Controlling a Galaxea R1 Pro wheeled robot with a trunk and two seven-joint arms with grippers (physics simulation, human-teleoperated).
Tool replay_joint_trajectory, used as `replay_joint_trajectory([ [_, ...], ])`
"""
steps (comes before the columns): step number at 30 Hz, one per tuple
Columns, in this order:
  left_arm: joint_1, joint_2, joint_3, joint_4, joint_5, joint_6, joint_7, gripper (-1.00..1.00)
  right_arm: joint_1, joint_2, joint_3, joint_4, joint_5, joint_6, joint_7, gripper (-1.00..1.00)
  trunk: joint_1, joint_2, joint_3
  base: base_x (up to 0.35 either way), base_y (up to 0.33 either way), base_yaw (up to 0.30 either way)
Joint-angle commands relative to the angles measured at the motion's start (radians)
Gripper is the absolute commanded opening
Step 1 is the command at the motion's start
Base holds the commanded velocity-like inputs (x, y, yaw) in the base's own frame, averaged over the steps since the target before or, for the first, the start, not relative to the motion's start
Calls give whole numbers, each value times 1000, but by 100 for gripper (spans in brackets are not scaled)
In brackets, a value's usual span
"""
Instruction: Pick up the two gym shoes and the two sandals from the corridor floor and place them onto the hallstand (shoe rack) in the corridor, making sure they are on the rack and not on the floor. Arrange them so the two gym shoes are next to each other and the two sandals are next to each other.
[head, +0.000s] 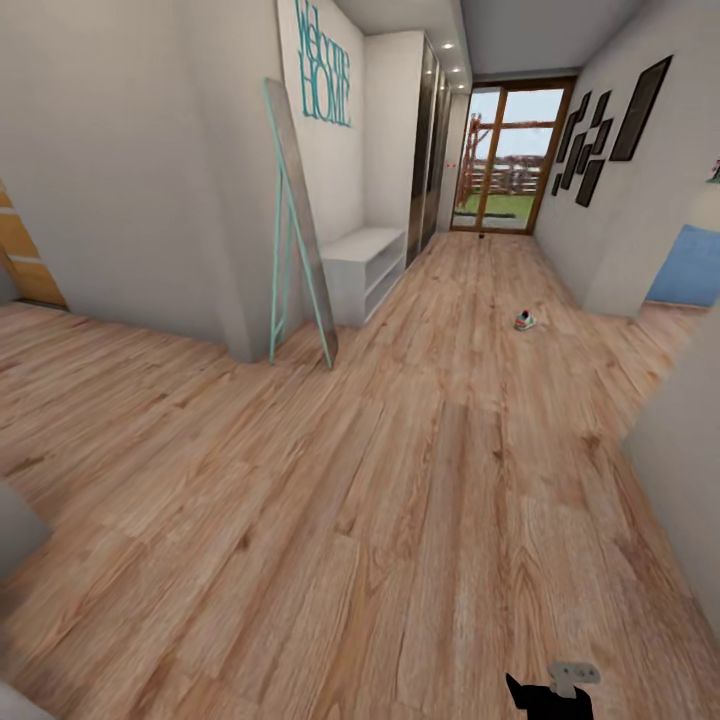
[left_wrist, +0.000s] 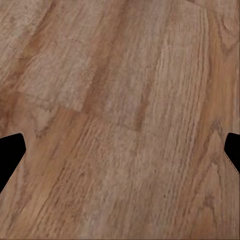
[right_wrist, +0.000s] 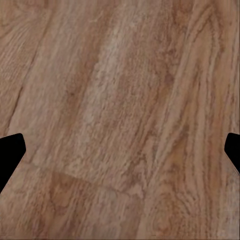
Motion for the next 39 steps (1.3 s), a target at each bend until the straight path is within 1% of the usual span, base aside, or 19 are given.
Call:
replay_joint_trajectory([
  [1, -1, 0, 3, 1, 9, 3, -10, 100, -1, -1, 9, 2, -10, -3, 5, 100, 0, 0, -1, 336, 0, -5],
  [26, -1, 0, 3, 1, 10, 3, -10, 100, -1, -1, 8, 1, -10, -2, -3, 100, 0, 0, -1, 336, 0, -6],
  [31, -1, 0, 3, 1, 10, 3, -10, 100, -1, -1, 8, 1, -10, -2, -2, 100, 0, 0, -1, 336, 0, -173],
  [39, -1, 0, 3, 1, 10, 3, -10, 100, -1, -1, 8, 0, -10, -2, -2, 100, 0, 0, -1, 336, 0, -249],
])
